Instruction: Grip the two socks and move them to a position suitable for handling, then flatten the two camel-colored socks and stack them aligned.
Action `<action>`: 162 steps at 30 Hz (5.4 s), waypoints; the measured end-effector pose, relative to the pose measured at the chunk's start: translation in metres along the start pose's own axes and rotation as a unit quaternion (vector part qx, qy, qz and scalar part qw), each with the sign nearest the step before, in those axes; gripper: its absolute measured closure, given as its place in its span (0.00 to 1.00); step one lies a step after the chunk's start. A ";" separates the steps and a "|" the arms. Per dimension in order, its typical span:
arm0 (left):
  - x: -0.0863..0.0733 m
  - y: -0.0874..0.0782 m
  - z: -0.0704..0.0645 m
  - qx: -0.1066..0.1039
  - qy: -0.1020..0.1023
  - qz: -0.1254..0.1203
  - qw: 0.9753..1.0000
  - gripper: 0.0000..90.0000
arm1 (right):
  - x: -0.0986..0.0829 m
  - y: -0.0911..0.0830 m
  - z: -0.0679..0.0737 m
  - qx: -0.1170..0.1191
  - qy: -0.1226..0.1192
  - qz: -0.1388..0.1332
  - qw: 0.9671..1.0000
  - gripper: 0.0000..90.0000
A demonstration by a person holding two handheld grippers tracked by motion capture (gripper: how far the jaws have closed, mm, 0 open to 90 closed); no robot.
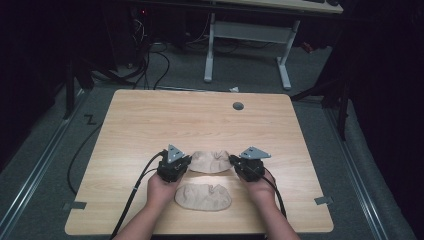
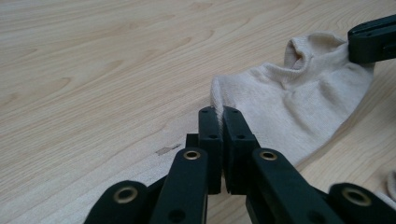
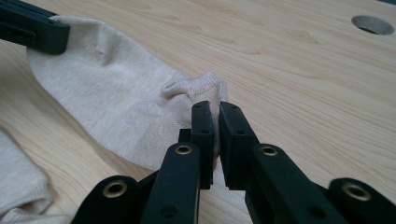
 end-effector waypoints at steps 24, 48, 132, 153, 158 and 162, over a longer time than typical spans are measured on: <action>-0.004 -0.034 -0.001 -0.006 -0.008 -0.017 1.000 0.97 | 0.012 -0.020 0.020 0.006 -0.032 -0.023 0.999 0.94; -0.039 -0.077 -0.031 -0.037 0.029 0.021 0.999 0.97 | -0.018 -0.067 0.060 0.028 -0.057 -0.020 0.998 0.94; -0.039 -0.088 0.030 0.004 -0.002 0.009 1.000 0.61 | -0.041 -0.068 0.012 -0.011 -0.004 -0.003 1.000 0.76; -0.042 -0.107 0.120 0.094 -0.055 -0.005 0.994 0.51 | -0.076 -0.074 -0.061 -0.098 0.078 0.004 0.992 0.69; -0.041 -0.106 0.118 0.096 -0.047 -0.005 0.994 0.50 | -0.078 -0.074 -0.063 -0.102 0.079 0.007 0.992 0.68; -0.041 -0.102 0.115 0.093 -0.040 -0.002 0.995 0.50 | -0.079 -0.071 -0.061 -0.100 0.077 0.012 0.992 0.68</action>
Point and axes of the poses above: each handheld gripper's, and its own axes: y roughly forward along the jaws, x roughly out of its top, z roughly to its left, the point moved 8 cm from there along y, roughly forward along the jaws, and after that the axes turned 6 degrees about -y, right-handed, at the moved point
